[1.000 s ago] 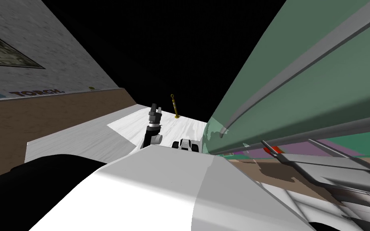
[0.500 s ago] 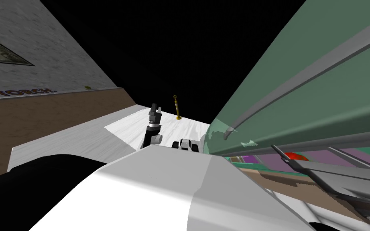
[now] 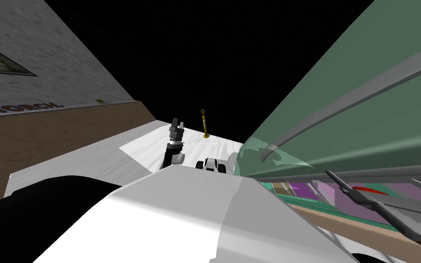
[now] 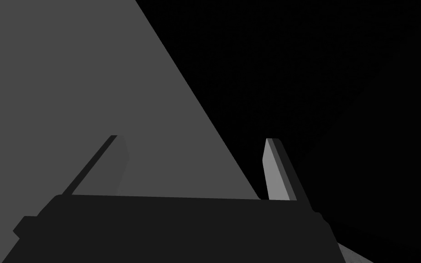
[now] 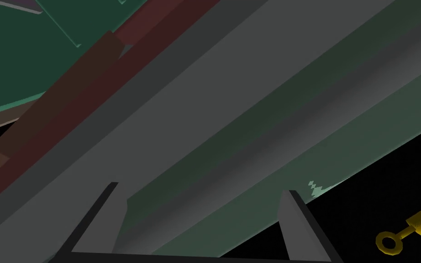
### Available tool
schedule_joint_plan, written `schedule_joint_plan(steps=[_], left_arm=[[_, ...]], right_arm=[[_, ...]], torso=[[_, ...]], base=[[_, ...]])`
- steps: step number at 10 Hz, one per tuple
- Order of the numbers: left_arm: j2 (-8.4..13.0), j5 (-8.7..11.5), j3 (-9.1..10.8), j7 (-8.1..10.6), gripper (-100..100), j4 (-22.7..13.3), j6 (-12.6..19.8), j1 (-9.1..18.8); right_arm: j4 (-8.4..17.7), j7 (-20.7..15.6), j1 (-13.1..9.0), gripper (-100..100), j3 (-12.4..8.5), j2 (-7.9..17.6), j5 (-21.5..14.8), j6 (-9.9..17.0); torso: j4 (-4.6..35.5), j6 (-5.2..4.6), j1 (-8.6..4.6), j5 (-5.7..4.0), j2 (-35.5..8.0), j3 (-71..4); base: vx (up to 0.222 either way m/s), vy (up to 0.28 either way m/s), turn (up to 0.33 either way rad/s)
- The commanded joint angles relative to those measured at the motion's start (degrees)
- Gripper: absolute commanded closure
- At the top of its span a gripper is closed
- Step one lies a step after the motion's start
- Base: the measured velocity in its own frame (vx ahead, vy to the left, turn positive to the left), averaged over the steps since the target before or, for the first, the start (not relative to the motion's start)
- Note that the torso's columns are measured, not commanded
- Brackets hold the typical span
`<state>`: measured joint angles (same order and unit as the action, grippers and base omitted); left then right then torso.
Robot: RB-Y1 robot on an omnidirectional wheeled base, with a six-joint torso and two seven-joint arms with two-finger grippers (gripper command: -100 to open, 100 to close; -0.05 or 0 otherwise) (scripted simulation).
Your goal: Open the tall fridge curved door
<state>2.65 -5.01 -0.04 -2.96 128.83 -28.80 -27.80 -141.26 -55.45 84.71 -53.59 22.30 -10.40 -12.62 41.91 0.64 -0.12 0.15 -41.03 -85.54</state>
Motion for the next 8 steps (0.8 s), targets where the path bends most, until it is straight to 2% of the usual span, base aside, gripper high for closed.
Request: schedule_joint_plan(steps=[1, 2, 5, 6, 7, 8], left_arm=[[0.0, 0.0, 0.01, 0.0, 0, 0.0, 0.0, -0.01], [0.01, 0.0, 0.01, 0.0, 0, 0.0, 0.0, 0.0], [0.01, 0.0, 0.01, 0.0, 0, 0.0, 0.0, 0.0], [0.02, 0.0, 0.02, 0.0, 0, 0.0, 0.0, 0.0], [0.02, 0.0, 0.02, 0.0, 0, 0.0, 0.0, 0.01], [0.02, 0.0, 0.02, 0.0, 0, -0.01, 0.0, 0.0]], right_arm=[[1.58, -0.27, 0.06, 100, -1.22, -1.07, 0.87, 0.04], [2.73, -0.32, 0.2, 100, -1.88, -1.55, 1.47, 0.31], [3.89, -0.38, 0.34, 100, -2.55, -2.02, 2.08, 0.58], [3.64, -0.16, 0.7, 100, -2.31, -2.07, 2.1, 0.42], [4.57, -0.11, 0.59, 100, -2.54, -2.67, 2.25, 1.05], [5.5, -0.11, 0.4, 100, -2.89, -3.21, 2.38, 1.75]], torso=[[0.04, -0.02, -0.13, 0.12, 0.1, -0.11], [0.09, 0.09, -0.2, 0.11, -0.15, -0.01], [0.27, -0.33, -0.2, 0.0, -0.77, 0.51], [0.3, -0.39, -0.15, 0.02, -0.91, 0.61], [0.38, -0.44, -0.33, -0.07, -1.2, 0.81], [0.31, -0.46, -0.16, -0.15, -0.91, 0.72]], base=[[0.191, 0.27, -0.026], [0.134, 0.286, 0.033], [0.127, 0.215, 0.006], [0.047, 0.08, -0.022], [0.141, 0.123, -0.012], [0.263, 0.189, -0.018]])
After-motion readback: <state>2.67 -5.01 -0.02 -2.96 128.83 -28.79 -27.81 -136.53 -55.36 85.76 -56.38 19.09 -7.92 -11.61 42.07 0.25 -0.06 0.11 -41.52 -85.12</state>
